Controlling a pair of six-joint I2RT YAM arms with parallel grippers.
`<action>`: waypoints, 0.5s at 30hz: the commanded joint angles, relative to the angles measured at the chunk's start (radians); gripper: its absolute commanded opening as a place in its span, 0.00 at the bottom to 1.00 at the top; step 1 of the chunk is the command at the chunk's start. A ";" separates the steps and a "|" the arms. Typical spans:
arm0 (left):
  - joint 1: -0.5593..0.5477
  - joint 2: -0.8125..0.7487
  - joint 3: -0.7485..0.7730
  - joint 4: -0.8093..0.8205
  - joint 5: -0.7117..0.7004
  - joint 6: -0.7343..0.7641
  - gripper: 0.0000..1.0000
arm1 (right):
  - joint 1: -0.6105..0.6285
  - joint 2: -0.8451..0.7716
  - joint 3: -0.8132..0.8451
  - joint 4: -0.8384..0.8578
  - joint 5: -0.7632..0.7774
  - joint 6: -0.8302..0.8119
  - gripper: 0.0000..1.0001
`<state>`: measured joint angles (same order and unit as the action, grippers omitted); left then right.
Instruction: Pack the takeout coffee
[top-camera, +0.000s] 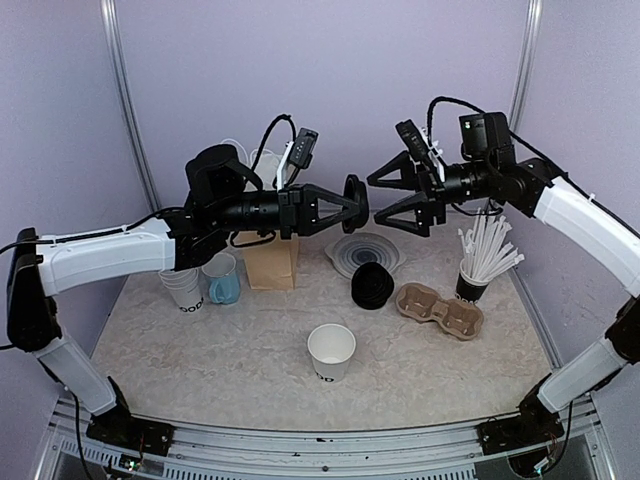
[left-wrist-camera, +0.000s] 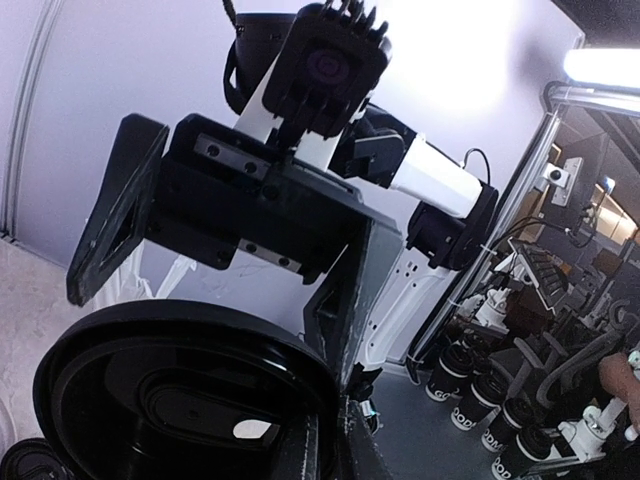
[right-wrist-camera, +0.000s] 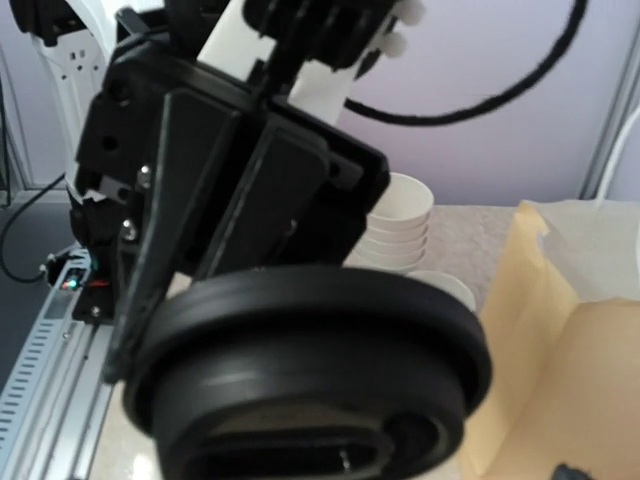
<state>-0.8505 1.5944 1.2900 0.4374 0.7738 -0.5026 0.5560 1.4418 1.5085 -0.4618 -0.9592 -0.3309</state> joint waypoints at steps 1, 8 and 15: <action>-0.009 -0.009 -0.009 0.130 0.032 -0.052 0.00 | 0.033 0.021 0.022 0.033 -0.007 0.049 1.00; -0.019 0.006 -0.013 0.181 0.064 -0.078 0.00 | 0.043 0.039 0.018 0.071 -0.049 0.087 0.96; -0.019 0.030 -0.005 0.193 0.074 -0.097 0.00 | 0.046 0.047 0.024 0.092 -0.116 0.114 0.94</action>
<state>-0.8627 1.6032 1.2850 0.5907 0.8188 -0.5804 0.5873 1.4769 1.5101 -0.4053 -1.0164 -0.2451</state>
